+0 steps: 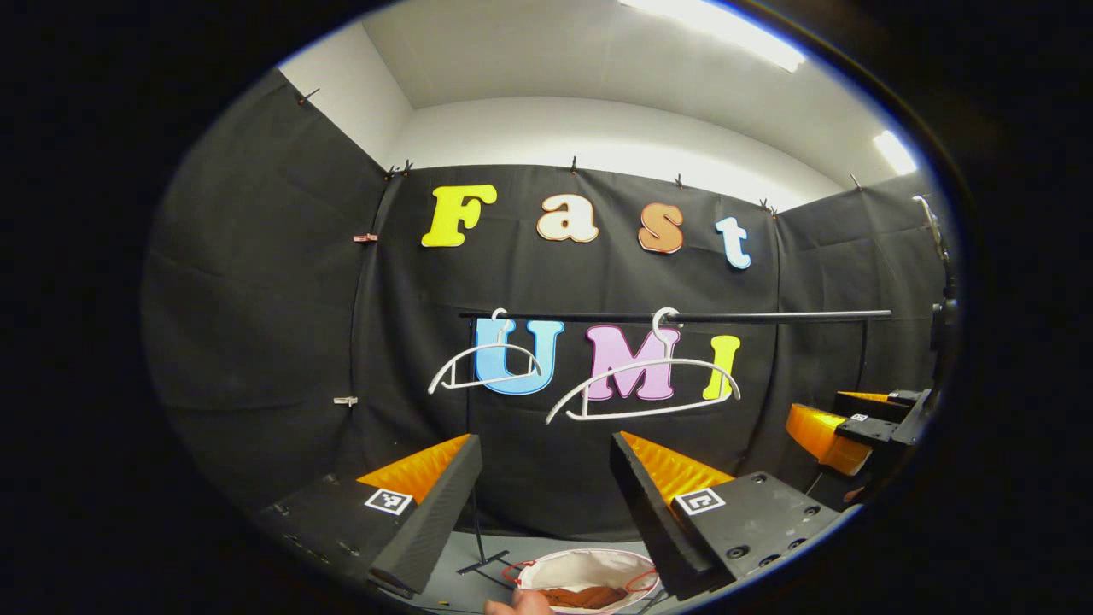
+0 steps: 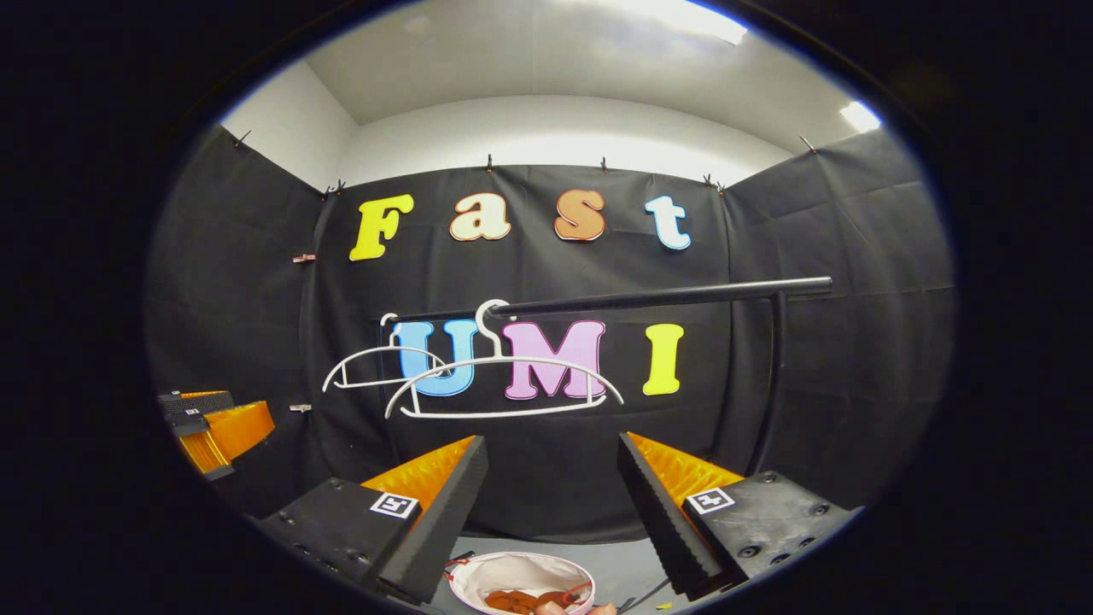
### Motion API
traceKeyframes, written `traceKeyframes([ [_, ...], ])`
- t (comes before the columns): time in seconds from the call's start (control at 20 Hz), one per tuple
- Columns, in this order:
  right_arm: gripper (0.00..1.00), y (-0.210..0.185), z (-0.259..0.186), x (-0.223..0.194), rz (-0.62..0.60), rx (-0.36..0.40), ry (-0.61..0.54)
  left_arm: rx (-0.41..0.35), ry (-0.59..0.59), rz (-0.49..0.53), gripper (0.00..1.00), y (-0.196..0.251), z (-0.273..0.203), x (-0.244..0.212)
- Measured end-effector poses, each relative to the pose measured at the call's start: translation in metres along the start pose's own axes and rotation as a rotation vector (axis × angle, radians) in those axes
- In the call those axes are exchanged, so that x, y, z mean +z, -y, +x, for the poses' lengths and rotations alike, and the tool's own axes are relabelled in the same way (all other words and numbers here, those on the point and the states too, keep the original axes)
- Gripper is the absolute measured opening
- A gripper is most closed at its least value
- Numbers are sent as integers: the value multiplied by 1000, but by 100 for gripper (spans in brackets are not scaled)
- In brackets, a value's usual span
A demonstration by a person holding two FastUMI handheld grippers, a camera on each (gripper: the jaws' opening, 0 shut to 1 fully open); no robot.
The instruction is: Grasp the clothes on the hanger with both hands and then place them into the laundry hamper below.
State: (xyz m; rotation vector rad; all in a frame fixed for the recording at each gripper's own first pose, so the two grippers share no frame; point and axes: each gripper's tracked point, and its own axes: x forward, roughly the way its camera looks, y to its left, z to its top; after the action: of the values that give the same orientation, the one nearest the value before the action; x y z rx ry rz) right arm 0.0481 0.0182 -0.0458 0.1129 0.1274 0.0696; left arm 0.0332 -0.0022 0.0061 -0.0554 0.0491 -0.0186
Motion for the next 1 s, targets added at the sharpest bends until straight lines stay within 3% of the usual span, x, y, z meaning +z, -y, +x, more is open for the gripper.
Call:
traceKeyframes([
  [0.65, 98, -9, -2, 0, -26, 9, 3, -2, -13, -2, 95, -1, -2, -2],
  [0.7, 94, -9, -2, -1, -29, 9, 3, 0, -12, 0, 96, -2, -2, -2],
  [0.75, 98, -9, -2, 0, -31, 9, 2, 2, -11, 3, 96, -2, -2, -2],
  [1.0, 98, -11, -1, 2, -29, 11, 6, 2, -12, 36, 96, -1, -2, -3],
])
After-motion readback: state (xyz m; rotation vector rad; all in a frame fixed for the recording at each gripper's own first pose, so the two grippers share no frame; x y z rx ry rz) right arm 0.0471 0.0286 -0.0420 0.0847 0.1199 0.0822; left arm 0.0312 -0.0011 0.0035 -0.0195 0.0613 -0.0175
